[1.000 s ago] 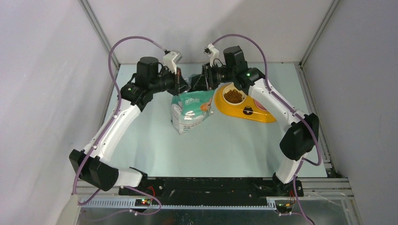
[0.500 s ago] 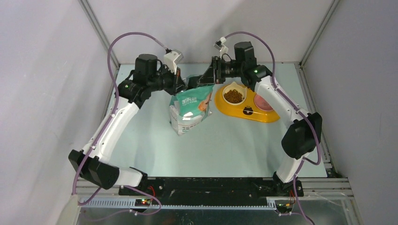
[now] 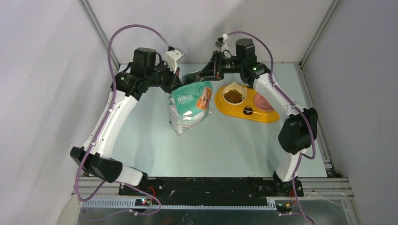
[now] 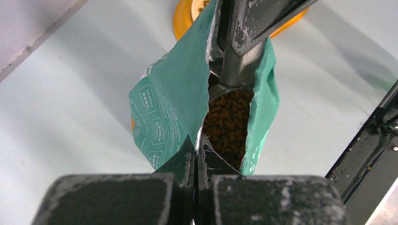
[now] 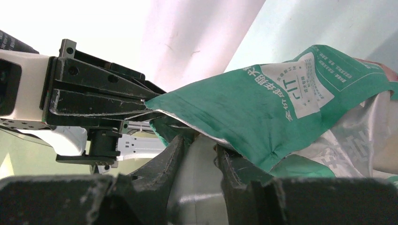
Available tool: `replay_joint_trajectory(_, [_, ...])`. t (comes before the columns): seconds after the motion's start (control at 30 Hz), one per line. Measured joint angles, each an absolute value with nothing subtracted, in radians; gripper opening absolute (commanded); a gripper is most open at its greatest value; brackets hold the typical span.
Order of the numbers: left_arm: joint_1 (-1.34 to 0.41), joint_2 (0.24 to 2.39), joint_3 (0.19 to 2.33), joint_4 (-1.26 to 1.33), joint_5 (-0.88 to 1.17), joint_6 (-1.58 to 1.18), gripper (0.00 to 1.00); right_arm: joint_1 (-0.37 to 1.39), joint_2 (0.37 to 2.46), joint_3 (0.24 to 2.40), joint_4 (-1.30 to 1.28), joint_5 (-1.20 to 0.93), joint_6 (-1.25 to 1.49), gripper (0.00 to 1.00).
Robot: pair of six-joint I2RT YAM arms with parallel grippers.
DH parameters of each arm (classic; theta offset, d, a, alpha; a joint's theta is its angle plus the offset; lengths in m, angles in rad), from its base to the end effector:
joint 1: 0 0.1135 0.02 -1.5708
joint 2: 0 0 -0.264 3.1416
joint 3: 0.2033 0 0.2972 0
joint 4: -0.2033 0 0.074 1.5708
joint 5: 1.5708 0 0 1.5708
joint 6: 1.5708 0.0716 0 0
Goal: Serve the pet food
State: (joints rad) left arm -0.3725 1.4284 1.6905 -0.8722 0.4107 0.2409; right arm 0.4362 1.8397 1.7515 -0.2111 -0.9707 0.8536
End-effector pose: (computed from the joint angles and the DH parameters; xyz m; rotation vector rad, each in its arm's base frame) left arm 0.3273 -0.1586 0.4282 0.8744 1.9855 -0.5222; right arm 0.4234 0.2626 0.3684 -0.3464 2.1134 1.7266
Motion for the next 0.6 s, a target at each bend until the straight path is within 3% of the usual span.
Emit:
replay_joint_trajectory(0.37, [-0.389,1.476,1.781,-0.965,0.403,0.272,0.0,0.431,1.851,1.897,-0.453,-0.836,0.838,0.0])
replay_joint_trajectory(0.6, [-0.403,1.481,1.788,-0.991,0.403,0.273,0.0,0.43,1.82,1.872,-0.506,-0.808,0.84,0.0])
